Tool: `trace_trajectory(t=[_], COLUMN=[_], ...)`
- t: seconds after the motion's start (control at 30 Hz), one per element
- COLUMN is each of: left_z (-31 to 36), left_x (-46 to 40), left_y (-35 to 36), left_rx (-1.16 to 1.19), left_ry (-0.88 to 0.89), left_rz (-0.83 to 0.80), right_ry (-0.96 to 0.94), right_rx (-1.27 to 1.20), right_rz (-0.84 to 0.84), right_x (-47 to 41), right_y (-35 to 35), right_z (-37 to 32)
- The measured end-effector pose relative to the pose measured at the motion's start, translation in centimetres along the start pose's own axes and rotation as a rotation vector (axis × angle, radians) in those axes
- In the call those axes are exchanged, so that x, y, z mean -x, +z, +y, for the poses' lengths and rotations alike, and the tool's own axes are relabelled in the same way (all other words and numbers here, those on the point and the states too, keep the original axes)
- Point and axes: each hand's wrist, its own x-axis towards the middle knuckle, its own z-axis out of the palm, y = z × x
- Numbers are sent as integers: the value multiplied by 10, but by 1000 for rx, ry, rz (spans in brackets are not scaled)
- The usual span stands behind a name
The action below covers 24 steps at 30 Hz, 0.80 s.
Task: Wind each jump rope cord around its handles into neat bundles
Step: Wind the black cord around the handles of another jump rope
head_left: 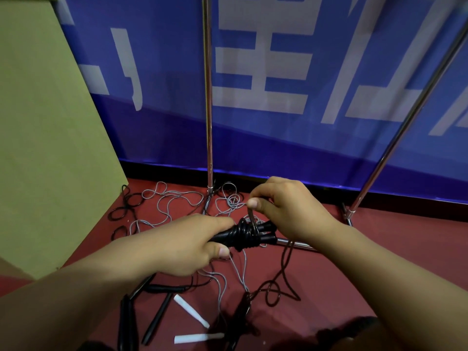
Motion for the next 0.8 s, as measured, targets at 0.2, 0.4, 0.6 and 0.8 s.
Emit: trace_trajectory(t=[0.2,0.4,0.6,0.8], left_z=[-2,2,7,1], left_x=[10,12,9,0], left_y=[-2,-2,-6,-10], left_rx=[-20,336,541,610], left_ry=[109,219,229,66], left_rz=[37,134,322,554], right_ry=[164,369,336,340], right_rx=[-217,-562,-700,-695], right_rz=[-228,-282,-209,-182], right_x=[-6,-7,-7,-5], right_y=[-11,-15,-4,7], right_z=[3,-3,-16,-22])
